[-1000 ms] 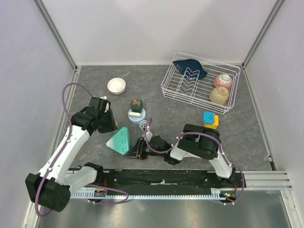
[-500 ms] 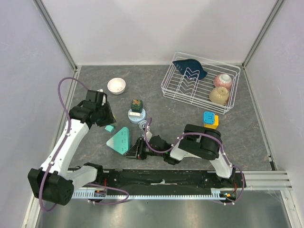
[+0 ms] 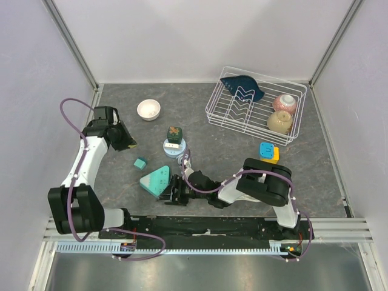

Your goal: Pull the plug off the socket

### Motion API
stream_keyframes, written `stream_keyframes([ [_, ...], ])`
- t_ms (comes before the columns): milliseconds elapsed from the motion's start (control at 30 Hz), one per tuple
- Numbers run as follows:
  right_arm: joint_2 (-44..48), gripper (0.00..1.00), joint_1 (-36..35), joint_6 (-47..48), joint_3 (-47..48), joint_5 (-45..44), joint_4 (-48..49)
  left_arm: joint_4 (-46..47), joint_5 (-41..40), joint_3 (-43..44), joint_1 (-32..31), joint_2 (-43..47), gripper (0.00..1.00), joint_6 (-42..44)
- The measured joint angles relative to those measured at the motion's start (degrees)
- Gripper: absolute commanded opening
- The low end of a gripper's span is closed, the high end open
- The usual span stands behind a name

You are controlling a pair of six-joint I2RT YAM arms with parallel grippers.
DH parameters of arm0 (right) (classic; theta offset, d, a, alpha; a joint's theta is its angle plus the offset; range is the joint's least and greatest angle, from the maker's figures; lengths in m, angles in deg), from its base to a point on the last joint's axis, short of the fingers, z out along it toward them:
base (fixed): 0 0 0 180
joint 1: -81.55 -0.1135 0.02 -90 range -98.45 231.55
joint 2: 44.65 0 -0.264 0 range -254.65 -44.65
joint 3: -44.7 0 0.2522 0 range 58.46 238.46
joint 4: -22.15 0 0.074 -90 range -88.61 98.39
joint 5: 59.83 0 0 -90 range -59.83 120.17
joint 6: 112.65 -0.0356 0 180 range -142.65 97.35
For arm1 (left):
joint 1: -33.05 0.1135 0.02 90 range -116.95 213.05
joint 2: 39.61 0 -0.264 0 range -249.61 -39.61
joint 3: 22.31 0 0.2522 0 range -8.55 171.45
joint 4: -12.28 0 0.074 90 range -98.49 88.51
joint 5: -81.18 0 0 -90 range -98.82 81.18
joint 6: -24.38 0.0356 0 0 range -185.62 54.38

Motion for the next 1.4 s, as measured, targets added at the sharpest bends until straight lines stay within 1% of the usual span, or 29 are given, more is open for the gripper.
stream_keyframes([
  [167, 2.47, 0.75, 0.00, 1.90, 0.35, 0.00, -5.42, 3.74, 2.21, 0.00, 2.80, -4.15, 0.02, 0.24],
  [367, 11.78, 0.78, 0.07, 8.09, 0.35, -2.69, -18.16, 8.87, 8.11, -0.81, 8.85, -10.23, 0.12, 0.63],
  [400, 13.79, 0.79, 0.07, 9.03, 0.33, -3.37, -20.15, 9.86, 9.18, -1.31, 9.66, -10.99, 0.19, 0.63],
  [467, 17.38, 0.82, 0.09, 10.75, 0.35, -4.57, -23.43, 11.56, 10.49, -2.78, 10.80, -12.22, 0.29, 0.59],
  [500, 19.21, 0.82, 0.09, 11.69, 0.35, -5.33, -25.05, 12.20, 10.84, -3.61, 11.04, -12.81, 0.35, 0.59],
  [567, 22.56, 0.83, 0.11, 13.60, 0.35, -6.82, -28.17, 13.18, 11.72, -5.31, 11.08, -13.97, 0.40, 0.55],
  [600, 23.98, 0.83, 0.11, 14.43, 0.35, -7.74, -29.73, 13.57, 11.93, -6.16, 11.08, -14.51, 0.46, 0.55],
  [667, 26.80, 0.83, 0.11, 15.96, 0.35, -10.19, -33.20, 13.77, 12.04, -7.48, 11.08, -15.30, 0.56, 0.44],
  [700, 27.91, 0.83, 0.11, 16.50, 0.33, -10.99, -34.47, 13.70, 11.98, -7.78, 11.08, -15.47, 0.66, 0.37],
  [733, 29.22, 0.83, 0.11, 17.14, 0.31, -12.15, -36.02, 13.57, 11.78, -7.98, 11.08, -15.56, 0.68, 0.13],
  [900, 35.82, 0.83, 0.48, 19.74, -0.26, -17.51, -41.66, 13.51, 10.32, -8.00, 11.17, -15.19, 0.74, -0.37],
  [1033, 39.91, 0.82, 0.92, 21.57, -0.31, -21.59, -46.34, 12.41, 7.56, -8.00, 11.17, -11.91, 0.72, -0.31],
  [1067, 40.59, 0.82, 0.96, 21.77, -0.31, -22.36, -47.25, 12.07, 6.80, -7.98, 11.17, -10.45, 0.70, -0.24],
  [1200, 44.52, 0.82, 1.79, 23.12, -0.92, -26.60, -51.93, 10.80, 5.09, -7.91, 10.84, -3.87, 0.68, 0.63],
  [1300, 47.04, 0.82, 3.28, 23.87, -1.07, -29.05, -54.99, 10.78, 4.00, -7.91, 7.93, 2.14, 0.68, 1.70],
  [1367, 48.50, 0.82, 4.76, 24.26, -1.07, -30.36, -56.52, 11.37, 3.58, -7.93, 4.17, 5.68, 0.69, 2.36],
  [1400, 49.27, 0.82, 5.62, 24.50, -1.07, -31.04, -57.33, 11.69, 2.93, -7.91, 1.11, 7.56, 0.70, 2.82],
])
